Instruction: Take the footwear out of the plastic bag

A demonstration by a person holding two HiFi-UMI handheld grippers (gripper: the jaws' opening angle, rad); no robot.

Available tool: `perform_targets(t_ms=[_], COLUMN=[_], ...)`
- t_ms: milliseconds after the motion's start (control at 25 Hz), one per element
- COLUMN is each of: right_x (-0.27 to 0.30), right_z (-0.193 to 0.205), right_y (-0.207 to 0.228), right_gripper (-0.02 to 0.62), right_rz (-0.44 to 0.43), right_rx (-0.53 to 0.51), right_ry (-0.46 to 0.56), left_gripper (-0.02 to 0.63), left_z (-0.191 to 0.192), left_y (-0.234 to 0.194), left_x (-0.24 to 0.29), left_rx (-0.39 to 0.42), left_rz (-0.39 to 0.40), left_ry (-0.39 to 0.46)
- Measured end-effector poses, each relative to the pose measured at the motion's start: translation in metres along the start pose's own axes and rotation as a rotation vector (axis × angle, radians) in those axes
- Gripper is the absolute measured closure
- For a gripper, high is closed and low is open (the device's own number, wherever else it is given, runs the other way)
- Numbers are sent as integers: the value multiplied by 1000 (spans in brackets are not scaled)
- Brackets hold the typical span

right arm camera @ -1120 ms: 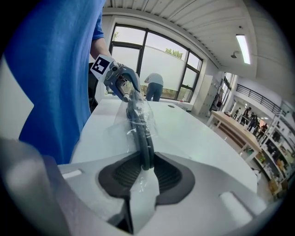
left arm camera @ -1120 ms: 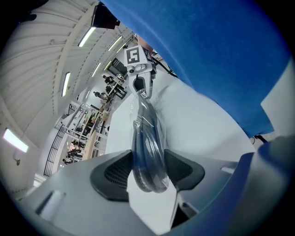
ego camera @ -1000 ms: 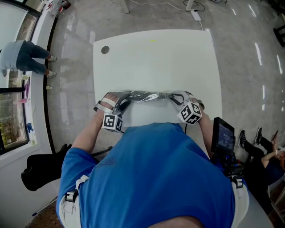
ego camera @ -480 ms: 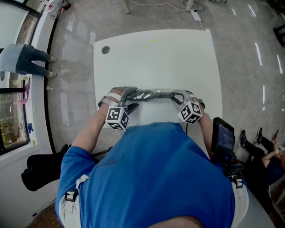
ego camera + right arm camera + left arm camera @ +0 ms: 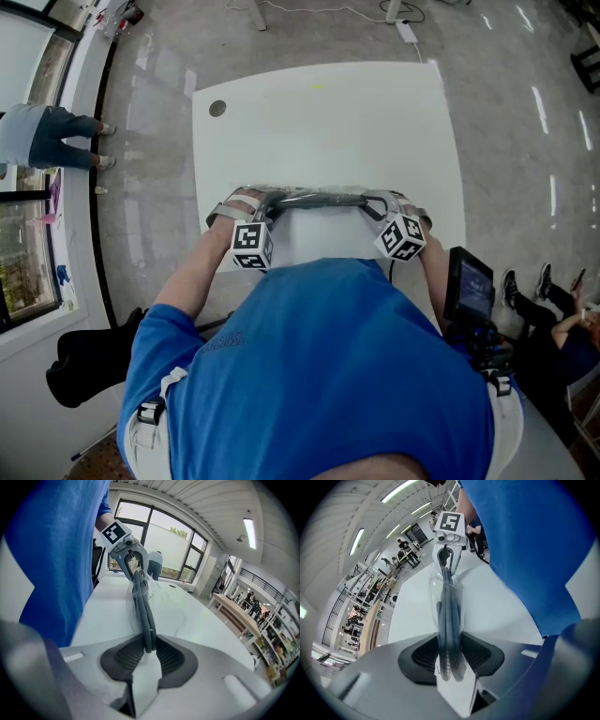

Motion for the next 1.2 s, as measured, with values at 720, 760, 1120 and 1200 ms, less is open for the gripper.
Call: perform_targets(t_ms=[720, 760, 1120, 1200], right_x=[16, 19, 22, 17], right_z=[-33, -34, -33, -29], right_y=[-9, -10, -9, -6], right_gripper=[469, 469, 506, 506], right_rz=[-70, -74, -85, -83], right_rx=[-138, -146, -136, -117], right_ry=[-89, -101, -158, -165], left_gripper=[465, 465, 466, 466], left_z=[-9, -10, -9, -6], left_y=[-4, -4, -3, -4], left_x=[2, 3, 5, 4], left_rx=[10, 14, 37, 33], left_rz=[21, 17, 11, 9], left_ry=[0, -2, -3, -3])
Point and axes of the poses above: the fingertips, and each gripper's own axes: x forward along the fingers, y to its right, z out of its underside, the point moved 10 cm from there along -x, backward along the fingers, and after that the axes turned 13 degrees about y, right-handed, at the moved point
